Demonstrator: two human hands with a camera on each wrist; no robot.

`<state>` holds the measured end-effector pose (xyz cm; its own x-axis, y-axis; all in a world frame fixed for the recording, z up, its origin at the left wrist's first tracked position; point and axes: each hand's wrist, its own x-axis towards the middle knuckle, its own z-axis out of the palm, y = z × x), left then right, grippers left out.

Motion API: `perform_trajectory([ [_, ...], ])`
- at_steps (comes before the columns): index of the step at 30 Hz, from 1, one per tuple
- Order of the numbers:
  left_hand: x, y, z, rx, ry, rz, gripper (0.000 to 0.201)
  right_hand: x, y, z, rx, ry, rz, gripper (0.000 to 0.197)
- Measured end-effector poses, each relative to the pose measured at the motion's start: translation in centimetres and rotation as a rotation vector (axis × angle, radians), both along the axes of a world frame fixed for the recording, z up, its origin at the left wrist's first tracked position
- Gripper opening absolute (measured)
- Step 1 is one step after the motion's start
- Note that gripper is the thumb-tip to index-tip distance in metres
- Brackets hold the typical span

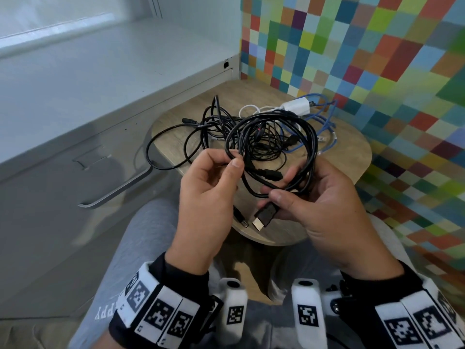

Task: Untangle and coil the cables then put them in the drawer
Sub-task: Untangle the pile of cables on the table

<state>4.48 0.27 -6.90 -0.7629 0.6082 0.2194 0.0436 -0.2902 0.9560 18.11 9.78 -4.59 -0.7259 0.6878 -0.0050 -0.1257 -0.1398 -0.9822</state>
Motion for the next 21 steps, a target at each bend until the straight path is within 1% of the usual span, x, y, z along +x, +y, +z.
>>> perform_trajectory([
  [2, 0.0, 0.0, 0.2, 0.004, -0.035, -0.003, 0.009, 0.0, 0.1, 0.0, 0.010, 0.002, 0.005, 0.026],
  [4, 0.0, 0.0, 0.5, 0.057, -0.162, -0.059, 0.006, 0.1, 0.1, 0.2, 0.002, 0.023, 0.018, 0.026],
  [6, 0.0, -0.1, 0.8, 0.114, -0.289, -0.128, 0.010, 0.1, 0.1, 0.3, -0.002, 0.042, 0.037, 0.027],
  [8, 0.0, -0.3, 0.9, 0.156, -0.330, -0.170, 0.013, 0.3, 0.2, 0.3, -0.007, 0.055, 0.048, 0.027],
  [10, 0.0, -0.4, 1.1, 0.204, -0.343, -0.189, 0.011, 0.5, 0.2, 0.3, -0.004, 0.063, 0.069, 0.027],
  [11, 0.0, -0.4, 1.2, 0.231, -0.354, -0.196, 0.014, 0.5, 0.2, 0.3, 0.003, 0.067, 0.093, 0.026],
  [14, -0.2, -0.4, 1.3, 0.277, -0.371, -0.241, 0.045, 0.5, -0.2, 0.4, -0.012, 0.113, 0.156, 0.024],
  [15, -0.3, -0.5, 1.4, 0.274, -0.361, -0.257, 0.050, 0.4, -0.3, 0.5, -0.013, 0.127, 0.162, 0.024],
  [19, -0.8, -0.3, 0.9, 0.140, -0.293, -0.295, 0.052, 0.4, -0.1, 0.4, 0.030, 0.174, 0.137, 0.022],
  [21, -1.0, -0.3, 0.7, 0.063, -0.273, -0.307, 0.046, 0.6, 0.2, 0.3, 0.038, 0.184, 0.107, 0.020],
])
